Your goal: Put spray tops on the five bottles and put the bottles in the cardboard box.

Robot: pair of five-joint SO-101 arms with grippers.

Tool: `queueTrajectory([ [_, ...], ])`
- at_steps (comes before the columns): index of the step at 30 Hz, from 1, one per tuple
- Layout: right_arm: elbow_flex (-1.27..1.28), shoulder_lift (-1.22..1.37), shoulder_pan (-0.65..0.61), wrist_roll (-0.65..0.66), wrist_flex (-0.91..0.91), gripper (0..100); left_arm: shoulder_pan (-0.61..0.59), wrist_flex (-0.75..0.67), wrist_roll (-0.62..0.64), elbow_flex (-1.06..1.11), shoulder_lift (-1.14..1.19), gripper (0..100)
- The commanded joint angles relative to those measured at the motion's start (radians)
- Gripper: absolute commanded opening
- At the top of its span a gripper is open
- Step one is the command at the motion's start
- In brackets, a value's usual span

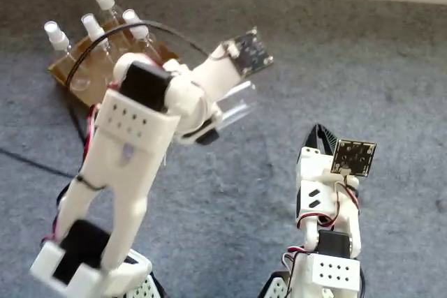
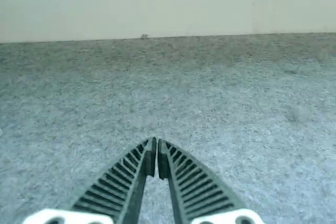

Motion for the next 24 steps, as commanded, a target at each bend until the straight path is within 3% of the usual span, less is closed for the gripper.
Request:
queueTrajectory([
  [1, 0.177, -0.004, 0.007, 0.006, 0.004, 0.8, -0.004, 0.0, 0.011, 0.17, -0.194, 5],
  [4, 0.177, -0.004, 0.007, 0.006, 0.004, 0.8, -0.004, 0.0, -0.077, 0.308, -0.283, 5],
  [11, 0.177, -0.004, 0.007, 0.006, 0.004, 0.8, -0.016, -0.054, -0.505, 0.671, -0.429, 5],
  [20, 0.177, -0.004, 0.007, 0.006, 0.004, 0.8, -0.285, -0.502, -0.729, 1.075, -0.483, 5],
  [24, 0.177, -0.004, 0.007, 0.006, 0.004, 0.8, -0.335, -0.681, -0.83, 1.237, -0.483, 5],
])
